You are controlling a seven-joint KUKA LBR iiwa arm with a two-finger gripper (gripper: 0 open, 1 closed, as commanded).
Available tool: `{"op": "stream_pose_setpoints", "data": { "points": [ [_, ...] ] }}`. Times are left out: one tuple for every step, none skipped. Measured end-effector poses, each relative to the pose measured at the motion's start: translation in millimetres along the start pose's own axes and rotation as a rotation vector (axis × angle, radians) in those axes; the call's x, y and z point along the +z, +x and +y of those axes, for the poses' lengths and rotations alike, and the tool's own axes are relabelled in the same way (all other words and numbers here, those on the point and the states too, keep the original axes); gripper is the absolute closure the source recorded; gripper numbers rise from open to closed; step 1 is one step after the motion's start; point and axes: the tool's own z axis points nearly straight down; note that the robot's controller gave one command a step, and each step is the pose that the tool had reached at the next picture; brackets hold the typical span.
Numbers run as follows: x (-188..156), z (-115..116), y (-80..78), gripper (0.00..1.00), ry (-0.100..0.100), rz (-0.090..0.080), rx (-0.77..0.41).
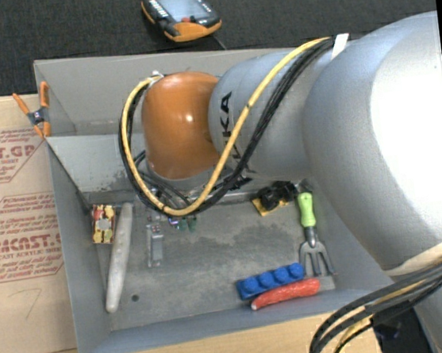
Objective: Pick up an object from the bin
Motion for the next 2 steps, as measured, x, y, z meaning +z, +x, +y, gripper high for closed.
{"op": "stream_pose_setpoints", "data": {
  "points": [
    [-5,-1,-2.0,0.0,-0.001,-0.007,0.002],
    [59,43,32.0,0.0,-0.001,-0.003,-0.592]
  ]
}}
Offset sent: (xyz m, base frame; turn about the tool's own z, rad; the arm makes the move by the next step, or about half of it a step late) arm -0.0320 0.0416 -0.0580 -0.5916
